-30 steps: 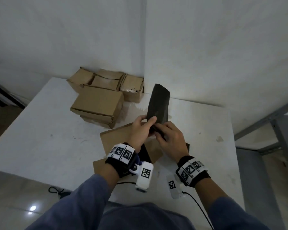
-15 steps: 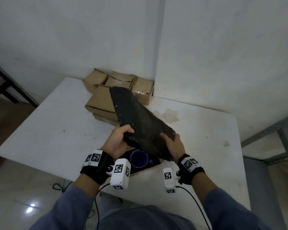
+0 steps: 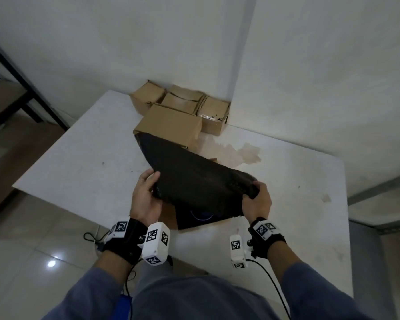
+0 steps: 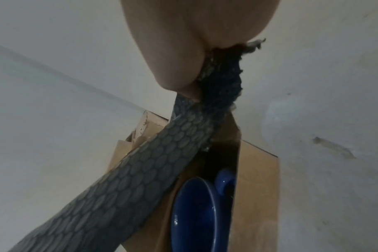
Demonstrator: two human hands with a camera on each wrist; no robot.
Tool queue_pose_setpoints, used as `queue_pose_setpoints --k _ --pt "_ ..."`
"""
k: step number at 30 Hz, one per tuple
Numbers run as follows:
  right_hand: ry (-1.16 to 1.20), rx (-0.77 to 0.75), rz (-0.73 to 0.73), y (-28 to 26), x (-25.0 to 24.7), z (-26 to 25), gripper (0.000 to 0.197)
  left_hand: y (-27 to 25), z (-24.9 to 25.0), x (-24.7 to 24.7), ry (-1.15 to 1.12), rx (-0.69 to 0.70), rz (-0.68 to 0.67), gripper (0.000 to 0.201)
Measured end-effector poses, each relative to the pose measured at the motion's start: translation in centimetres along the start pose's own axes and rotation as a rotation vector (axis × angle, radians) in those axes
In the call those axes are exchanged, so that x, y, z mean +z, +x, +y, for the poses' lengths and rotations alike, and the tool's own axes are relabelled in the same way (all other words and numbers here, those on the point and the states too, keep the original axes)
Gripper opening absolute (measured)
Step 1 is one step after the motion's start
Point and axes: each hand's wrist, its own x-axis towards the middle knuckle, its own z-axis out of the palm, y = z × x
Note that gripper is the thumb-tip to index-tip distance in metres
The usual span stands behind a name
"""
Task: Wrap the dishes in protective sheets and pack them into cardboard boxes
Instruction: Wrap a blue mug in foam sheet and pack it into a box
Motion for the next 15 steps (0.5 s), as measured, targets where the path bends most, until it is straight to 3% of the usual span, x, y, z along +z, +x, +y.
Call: queue_pose_setpoints --k 3,7,12,15 --pt "-0.024 -0.116 0.077 0.3 -0.3 -0.5 0.04 -0.2 -0.1 -2.0 0.084 0.119 0.163 0.015" --pt "-0.099 -0.172 0.064 1.4 -0.7 -0.6 0.037 -1.3 -1.1 -6.2 0.637 0.189 0.305 0.019" --pt "-0.362 -0.181 -0.046 2.4 -0.9 -0.1 0.038 -4.0 -1.2 -9.9 1.434 0.128 0.101 0.019" --pt "-0.512 -0.261 -0.018 1.8 -0.7 -0.1 0.041 -4.6 -0.6 -8.4 1.724 0.287 0.033 0.011"
